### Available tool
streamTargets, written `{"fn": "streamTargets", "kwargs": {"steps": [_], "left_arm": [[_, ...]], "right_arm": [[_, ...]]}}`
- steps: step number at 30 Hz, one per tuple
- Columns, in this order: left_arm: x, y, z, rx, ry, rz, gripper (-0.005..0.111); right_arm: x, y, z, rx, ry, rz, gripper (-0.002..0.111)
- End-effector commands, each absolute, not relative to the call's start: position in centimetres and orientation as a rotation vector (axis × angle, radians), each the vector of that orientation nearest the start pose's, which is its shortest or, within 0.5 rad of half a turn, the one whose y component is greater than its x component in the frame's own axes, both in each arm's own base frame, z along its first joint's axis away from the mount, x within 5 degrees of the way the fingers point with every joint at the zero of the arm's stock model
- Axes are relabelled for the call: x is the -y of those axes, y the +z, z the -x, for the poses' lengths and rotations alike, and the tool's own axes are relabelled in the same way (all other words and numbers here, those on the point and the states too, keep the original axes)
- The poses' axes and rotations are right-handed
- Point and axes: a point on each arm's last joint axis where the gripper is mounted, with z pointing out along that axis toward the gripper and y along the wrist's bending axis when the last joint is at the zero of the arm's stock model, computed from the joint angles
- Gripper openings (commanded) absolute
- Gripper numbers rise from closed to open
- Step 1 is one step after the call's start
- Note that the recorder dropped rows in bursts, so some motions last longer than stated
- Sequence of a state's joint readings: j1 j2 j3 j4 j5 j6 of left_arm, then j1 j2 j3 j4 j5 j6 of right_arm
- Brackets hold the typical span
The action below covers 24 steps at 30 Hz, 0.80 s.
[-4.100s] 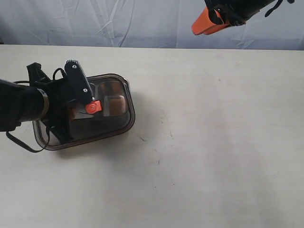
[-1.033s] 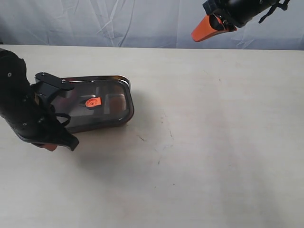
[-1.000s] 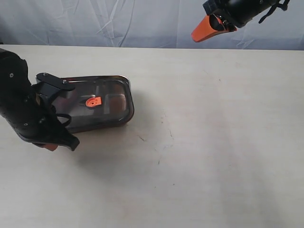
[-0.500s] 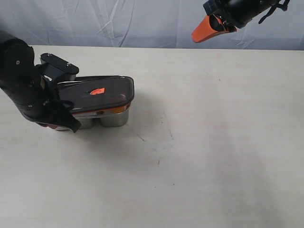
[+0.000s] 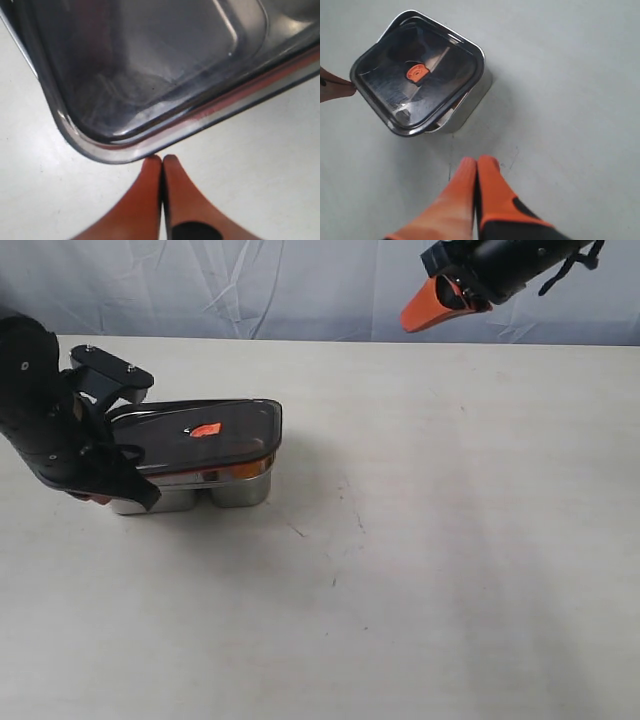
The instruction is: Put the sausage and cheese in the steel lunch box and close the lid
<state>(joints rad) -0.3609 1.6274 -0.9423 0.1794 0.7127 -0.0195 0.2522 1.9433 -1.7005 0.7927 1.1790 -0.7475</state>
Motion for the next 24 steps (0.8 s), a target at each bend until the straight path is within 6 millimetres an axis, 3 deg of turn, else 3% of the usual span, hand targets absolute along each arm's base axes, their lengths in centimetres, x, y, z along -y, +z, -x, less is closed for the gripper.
{"fn": "streamTargets", "kwargs": {"steps": [1, 6, 12, 18, 24], "left_arm": [[9.4, 21.4, -27.9, -2.715, 0.098, -0.619, 0.000], [9.1, 23.4, -27.1, -2.659, 0.076, -0.594, 0.000], [7.9, 24.3, -27.3, -2.625, 0.114, -0.562, 0.000], [3.9, 24.5, -27.9, -2.668, 0.152, -0.363, 0.000], [1.0, 25.8, -27.8, -2.621, 0.114, -0.158, 0.000]], "right_arm": [[-17.2, 25.4, -40.3, -2.485, 0.946, 0.863, 0.000], [-18.9, 21.4, -40.8, -2.593, 0.985, 0.820, 0.000], [-23.1, 18.3, -39.7, -2.645, 0.936, 0.890, -0.001], [-25.4, 16.5, -38.9, -2.702, 0.740, 0.886, -0.001], [-27.1, 16.5, -37.6, -2.750, 0.672, 0.920, -0.001]]}}
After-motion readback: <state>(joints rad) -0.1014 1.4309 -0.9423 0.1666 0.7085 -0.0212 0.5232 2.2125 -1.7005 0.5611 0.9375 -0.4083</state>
